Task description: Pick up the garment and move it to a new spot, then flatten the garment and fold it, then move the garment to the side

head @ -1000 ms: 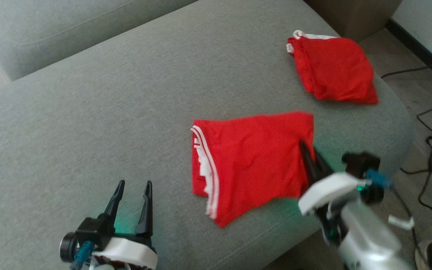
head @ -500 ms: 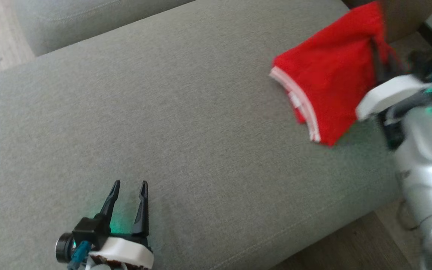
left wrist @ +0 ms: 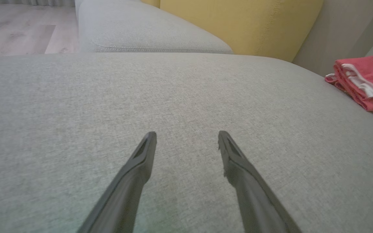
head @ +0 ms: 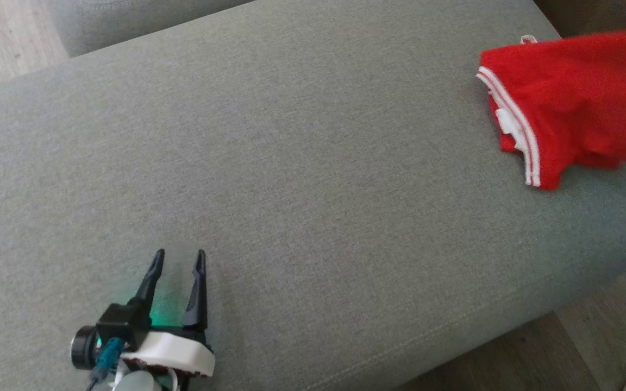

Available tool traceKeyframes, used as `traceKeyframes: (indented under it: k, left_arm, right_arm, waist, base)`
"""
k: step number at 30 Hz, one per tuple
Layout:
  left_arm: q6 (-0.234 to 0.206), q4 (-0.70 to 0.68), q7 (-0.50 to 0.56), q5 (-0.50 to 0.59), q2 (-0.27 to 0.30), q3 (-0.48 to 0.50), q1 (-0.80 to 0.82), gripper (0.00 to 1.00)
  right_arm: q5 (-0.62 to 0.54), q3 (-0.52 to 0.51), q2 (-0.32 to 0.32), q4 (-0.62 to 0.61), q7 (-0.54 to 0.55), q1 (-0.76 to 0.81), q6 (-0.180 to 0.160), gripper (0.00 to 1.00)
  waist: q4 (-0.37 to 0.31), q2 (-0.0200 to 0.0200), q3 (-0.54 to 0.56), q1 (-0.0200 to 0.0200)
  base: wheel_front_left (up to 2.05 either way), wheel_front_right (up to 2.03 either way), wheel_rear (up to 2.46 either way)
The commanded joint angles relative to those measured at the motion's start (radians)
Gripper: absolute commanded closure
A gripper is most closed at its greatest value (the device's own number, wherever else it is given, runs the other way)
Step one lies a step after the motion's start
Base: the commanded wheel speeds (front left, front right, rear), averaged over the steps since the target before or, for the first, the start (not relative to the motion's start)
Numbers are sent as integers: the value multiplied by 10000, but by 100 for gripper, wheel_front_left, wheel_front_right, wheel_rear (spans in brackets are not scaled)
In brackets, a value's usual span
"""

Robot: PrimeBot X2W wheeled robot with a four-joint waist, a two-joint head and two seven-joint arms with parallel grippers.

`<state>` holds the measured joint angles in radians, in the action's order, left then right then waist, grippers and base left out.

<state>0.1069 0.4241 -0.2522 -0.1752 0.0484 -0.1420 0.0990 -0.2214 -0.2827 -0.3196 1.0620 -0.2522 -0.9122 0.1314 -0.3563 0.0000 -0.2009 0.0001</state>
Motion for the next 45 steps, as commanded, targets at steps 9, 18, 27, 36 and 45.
traceKeyframes:
  k: [9,18,27,36,45]
  left_arm:
    - [-269,-325,-95,36,18,850,251,0]
    - [-609,-337,-95,-134,18,994,25,0]
    - [-851,-256,-95,-202,18,1288,-429,0]
    - [-957,-182,-95,-319,18,1520,-663,0]
    - [-589,-279,-95,-785,18,1689,-911,0]
  right_arm:
    - [916,1400,2080,-2472,-95,1005,-7,0]
    - [2310,3063,2648,-3932,-95,3387,-7,0]
    - [3694,4114,2690,-4430,-95,5277,-7,0]
    - [4223,4554,2692,-4561,-95,6154,-7,0]
    - [4456,4689,2692,-4616,-95,6521,-7,0]
  waist:
    - [576,0,266,-1]
    - [1777,0,765,-1]
    - [2939,0,1324,-1]
    - [3444,0,1710,-1]
    - [3292,0,2058,-1]
  base:
    - [0,0,0]
    - [0,0,0]
    - [0,0,0]
    - [0,0,0]
    - [0,0,0]
